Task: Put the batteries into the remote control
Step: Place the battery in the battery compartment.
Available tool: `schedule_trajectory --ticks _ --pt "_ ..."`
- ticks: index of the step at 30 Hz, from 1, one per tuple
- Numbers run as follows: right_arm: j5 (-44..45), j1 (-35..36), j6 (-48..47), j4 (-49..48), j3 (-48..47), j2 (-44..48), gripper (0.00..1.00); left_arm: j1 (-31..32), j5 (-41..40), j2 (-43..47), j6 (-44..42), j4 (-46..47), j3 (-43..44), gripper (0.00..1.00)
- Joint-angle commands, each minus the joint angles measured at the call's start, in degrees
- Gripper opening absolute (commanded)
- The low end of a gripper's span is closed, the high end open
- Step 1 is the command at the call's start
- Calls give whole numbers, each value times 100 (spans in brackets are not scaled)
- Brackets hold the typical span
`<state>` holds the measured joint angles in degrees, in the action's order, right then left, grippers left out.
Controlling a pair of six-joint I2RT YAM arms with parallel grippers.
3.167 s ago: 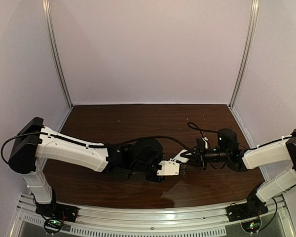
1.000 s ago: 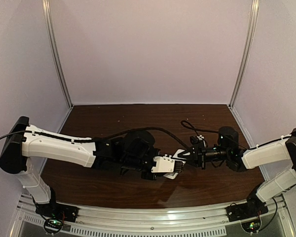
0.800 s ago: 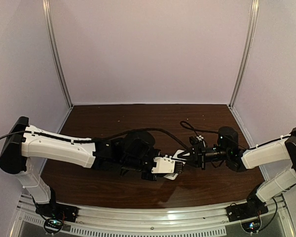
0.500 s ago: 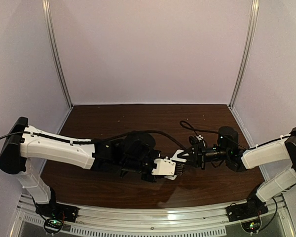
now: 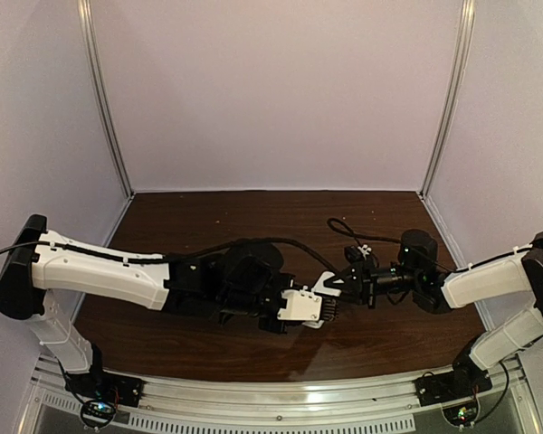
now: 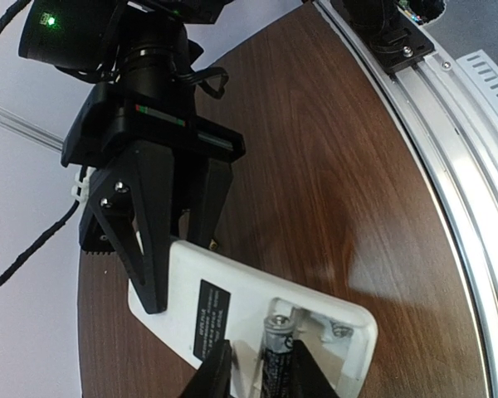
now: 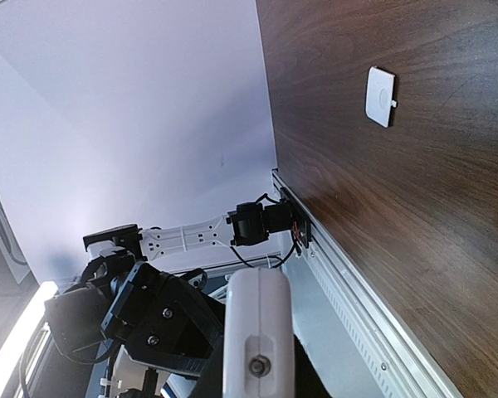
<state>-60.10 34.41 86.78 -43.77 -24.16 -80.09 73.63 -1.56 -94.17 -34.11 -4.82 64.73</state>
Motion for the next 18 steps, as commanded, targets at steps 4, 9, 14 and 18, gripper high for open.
schedule_trajectory --ticks 4,9,14,18 --pt "-661 206 58 -412 -220 25 0 -23 -369 -13 -87 89 -14 23" --pt "-662 206 26 -358 -216 5 0 -15 -393 16 -94 19 22 20" --pt "-667 201 5 -352 -220 -26 0 24 -412 82 -105 0 22 20" --pt "-663 197 -7 -352 -209 -29 0 47 -415 95 -110 -1 31 23"
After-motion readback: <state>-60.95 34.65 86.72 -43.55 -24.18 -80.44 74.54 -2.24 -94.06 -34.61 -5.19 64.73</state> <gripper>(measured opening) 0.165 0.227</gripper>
